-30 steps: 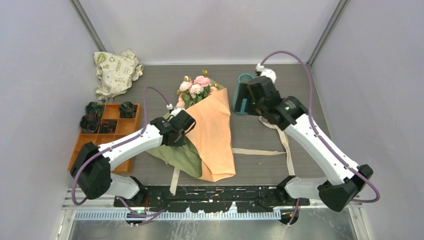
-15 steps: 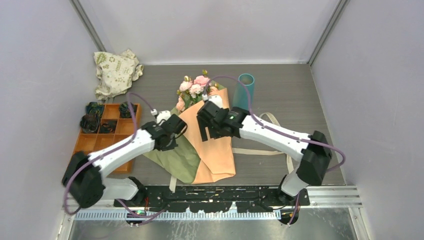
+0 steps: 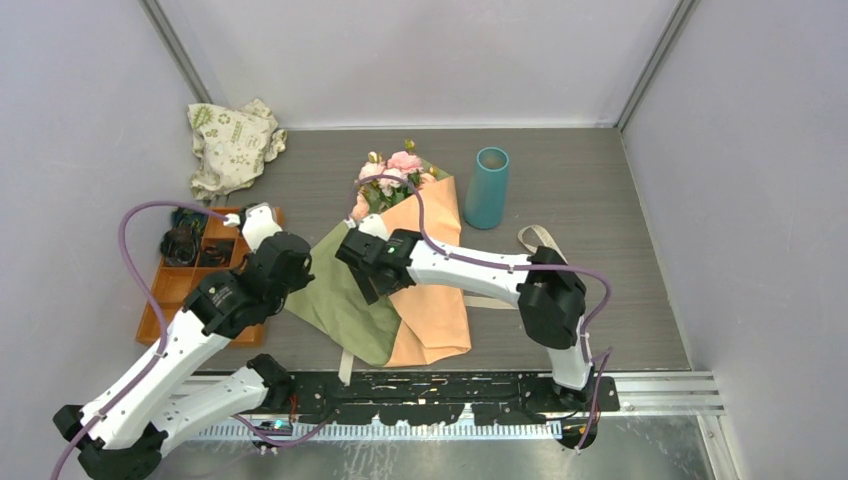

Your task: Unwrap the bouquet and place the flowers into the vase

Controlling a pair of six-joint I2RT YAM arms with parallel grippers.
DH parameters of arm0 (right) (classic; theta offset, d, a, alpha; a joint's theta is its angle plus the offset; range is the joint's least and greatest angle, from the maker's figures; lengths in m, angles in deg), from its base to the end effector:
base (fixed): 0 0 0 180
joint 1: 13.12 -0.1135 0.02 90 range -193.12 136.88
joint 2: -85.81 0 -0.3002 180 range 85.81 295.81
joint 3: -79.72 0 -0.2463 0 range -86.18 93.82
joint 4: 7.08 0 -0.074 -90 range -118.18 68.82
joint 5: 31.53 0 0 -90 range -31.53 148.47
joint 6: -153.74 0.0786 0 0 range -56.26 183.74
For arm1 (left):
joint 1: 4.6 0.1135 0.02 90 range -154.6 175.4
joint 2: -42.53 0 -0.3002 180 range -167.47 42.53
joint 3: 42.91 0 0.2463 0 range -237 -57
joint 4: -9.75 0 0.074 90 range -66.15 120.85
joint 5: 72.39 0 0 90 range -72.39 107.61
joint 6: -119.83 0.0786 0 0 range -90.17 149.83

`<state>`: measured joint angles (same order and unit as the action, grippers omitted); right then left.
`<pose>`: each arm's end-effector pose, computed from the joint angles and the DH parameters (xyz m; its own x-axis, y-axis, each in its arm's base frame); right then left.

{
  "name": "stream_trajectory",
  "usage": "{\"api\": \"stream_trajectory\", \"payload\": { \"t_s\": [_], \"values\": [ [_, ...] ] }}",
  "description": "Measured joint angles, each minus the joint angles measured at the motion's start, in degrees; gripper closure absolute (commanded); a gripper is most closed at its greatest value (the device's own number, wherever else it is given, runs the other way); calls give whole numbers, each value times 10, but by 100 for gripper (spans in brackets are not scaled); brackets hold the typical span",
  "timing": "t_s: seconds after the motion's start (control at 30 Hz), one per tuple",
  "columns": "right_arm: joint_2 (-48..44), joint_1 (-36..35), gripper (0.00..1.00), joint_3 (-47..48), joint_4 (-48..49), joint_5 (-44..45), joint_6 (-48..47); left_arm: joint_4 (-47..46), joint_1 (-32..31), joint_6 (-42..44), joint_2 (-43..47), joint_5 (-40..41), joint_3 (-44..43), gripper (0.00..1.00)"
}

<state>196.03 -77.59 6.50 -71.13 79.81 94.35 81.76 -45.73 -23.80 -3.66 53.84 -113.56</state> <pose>0.2094 0.3721 0.2444 -0.7401 -0.4490 -0.5007 -0.4690 0.8782 -0.0944 0.1278 -0.0499 0.3307 -0.5149 -0.4127 -0.7514 -0.3111 0.9067 -0.2849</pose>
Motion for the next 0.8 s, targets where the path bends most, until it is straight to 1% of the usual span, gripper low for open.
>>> {"api": "stream_trajectory", "payload": {
  "t_s": [0.1, 0.23, 0.27, 0.3, 0.43, 0.5, 0.57, 0.67, 0.8],
  "values": [
    [20, -7, 17, 21, -10, 10, -6, 8, 0, 2, 3, 5, -5, 94],
    [56, -11, 26, 53, -31, 28, -10, 10, 0, 5, -1, 7, -7, 94],
    [67, -12, 30, 58, -35, 36, -11, 11, 0, 5, -3, 7, -7, 94],
    [78, -12, 37, 61, -40, 45, -12, 10, 0, 5, -4, 7, -7, 94],
    [111, -12, 78, 59, -55, 77, -16, 10, 0, 9, -5, 7, -7, 94],
    [116, -12, 91, 56, -63, 99, -13, 10, 0, 11, -6, 6, -7, 94],
    [114, -12, 95, 54, -71, 124, -10, 9, 0, 14, -6, 3, -7, 94],
    [99, -12, 96, 47, -80, 162, -4, 1, 0, 20, -8, -5, -6, 94],
    [42, -10, 94, 38, -110, 203, 2, -19, 0, 33, -23, -18, -6, 95]
  ]
}}
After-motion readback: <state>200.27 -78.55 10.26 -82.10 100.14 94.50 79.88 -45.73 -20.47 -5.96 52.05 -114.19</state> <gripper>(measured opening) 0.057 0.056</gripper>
